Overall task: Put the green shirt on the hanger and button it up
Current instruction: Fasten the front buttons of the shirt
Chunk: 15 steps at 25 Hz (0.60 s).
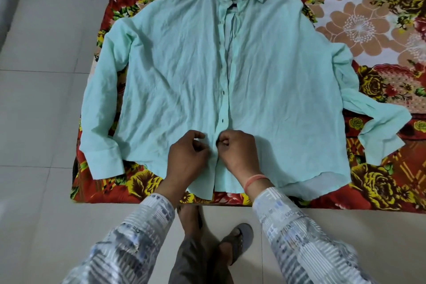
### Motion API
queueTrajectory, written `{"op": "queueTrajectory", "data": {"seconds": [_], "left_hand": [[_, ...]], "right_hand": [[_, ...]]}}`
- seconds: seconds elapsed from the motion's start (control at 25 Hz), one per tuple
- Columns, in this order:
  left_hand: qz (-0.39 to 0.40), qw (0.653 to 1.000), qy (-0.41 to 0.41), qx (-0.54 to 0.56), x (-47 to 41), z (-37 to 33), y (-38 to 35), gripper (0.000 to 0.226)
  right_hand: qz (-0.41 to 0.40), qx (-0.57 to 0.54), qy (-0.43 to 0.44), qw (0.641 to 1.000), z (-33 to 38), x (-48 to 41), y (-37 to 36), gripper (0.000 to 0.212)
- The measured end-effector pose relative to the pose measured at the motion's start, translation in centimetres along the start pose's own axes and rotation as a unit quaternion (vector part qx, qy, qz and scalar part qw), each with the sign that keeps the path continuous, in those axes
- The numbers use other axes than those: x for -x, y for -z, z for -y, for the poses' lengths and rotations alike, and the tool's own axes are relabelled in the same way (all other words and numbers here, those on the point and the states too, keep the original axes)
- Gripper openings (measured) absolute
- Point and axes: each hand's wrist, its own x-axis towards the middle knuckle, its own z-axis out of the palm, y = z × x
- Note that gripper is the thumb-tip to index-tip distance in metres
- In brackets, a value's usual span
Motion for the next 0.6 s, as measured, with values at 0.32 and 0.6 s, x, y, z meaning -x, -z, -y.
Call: {"op": "queueTrajectory", "data": {"seconds": [0.32,0.6], "left_hand": [[0.034,0.995,-0.064,-0.067,1.7,0.4,-0.5,0.049],[0.002,0.965,0.180,0.191,1.0,1.5,1.8,0.027]], "right_hand": [[0.022,-0.230,-0.127,0.965,-1.7,1.2,0.3,0.023],[0.045,-0.309,-0.158,0.937,-1.9,1.2,1.1,0.007]]}}
